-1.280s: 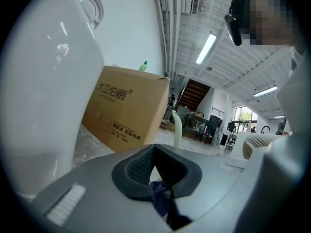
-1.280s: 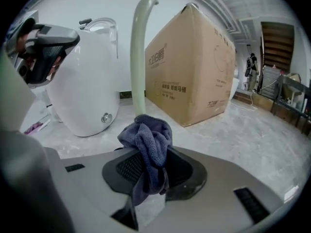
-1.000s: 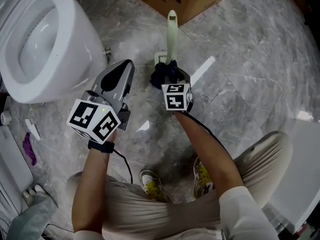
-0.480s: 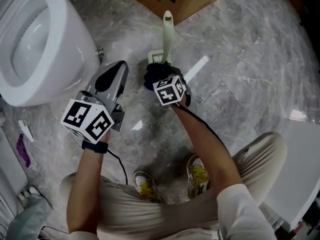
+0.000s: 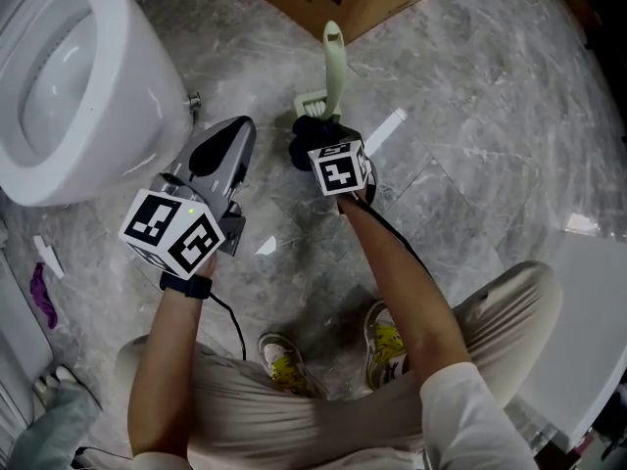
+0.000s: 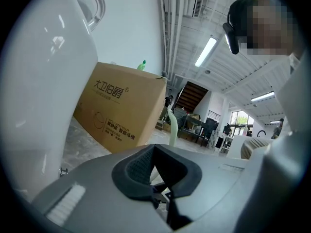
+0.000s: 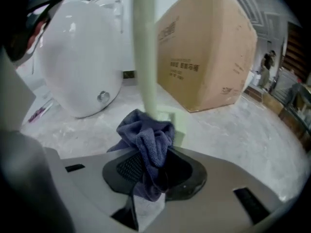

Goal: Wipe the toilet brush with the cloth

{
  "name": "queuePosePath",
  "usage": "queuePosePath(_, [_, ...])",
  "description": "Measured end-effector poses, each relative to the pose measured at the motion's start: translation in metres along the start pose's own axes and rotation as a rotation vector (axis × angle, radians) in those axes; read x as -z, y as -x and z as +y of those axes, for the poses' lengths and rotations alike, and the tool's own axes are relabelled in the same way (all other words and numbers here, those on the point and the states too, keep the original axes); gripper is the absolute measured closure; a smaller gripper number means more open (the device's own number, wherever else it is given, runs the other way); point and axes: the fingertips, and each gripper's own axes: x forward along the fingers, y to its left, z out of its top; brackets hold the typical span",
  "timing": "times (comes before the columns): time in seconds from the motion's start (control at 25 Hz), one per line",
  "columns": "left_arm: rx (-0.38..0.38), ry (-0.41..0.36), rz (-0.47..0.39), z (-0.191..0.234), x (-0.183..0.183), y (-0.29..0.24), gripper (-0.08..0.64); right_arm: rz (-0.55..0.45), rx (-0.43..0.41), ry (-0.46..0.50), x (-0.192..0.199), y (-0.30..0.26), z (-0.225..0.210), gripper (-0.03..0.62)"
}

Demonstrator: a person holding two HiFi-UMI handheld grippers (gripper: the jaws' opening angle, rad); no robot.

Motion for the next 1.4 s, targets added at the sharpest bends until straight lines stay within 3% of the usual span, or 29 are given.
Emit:
queuePosePath(0.12, [0.005, -0.009, 0.006, -0.005, 0.001, 0.0, 0.561, -0.023, 0.02, -0.097, -0.005, 0.002, -0.01, 0.482])
queuePosePath(0.28, [0.007, -0.025, 0.026, -0.008, 0.005, 0.002, 0.561, 0.033, -0.068, -0.072, 0.004, -0.006, 0.003, 0.482])
queuePosePath(0.52, [-0.002, -0.037, 0.029, -0.01, 0.003, 0.005, 0.561, -0.059, -0.004, -0.089, -0.014, -0.001, -0.015, 0.482])
queuePosePath(0.64, [0.005, -0.048, 0.032, -0.014, 0.004, 0.004, 0.561, -0.023, -0.039, -0.127, -0.004, -0.007, -0.014, 0.482])
queuePosePath(0.84, [-0.012, -0.036, 0.01, -0.009, -0.002, 0.001, 0.561, 0.021, -0.101, -0.043, 0.0, -0.006, -0.009, 0.482])
queuePosePath(1.12, [-0.061, -0.007, 0.002, 0.005, -0.004, -0.007, 0.561, 0.107, -0.156, -0.144, -0.001, 0.019, -0.018, 0.48])
queuePosePath(1.4, [-0.004, -0.097, 0.005, -0.018, -0.014, -0.029, 0.561, 0.152, -0.201, -0.023, -0.011, 0.059, -0.027, 0.48])
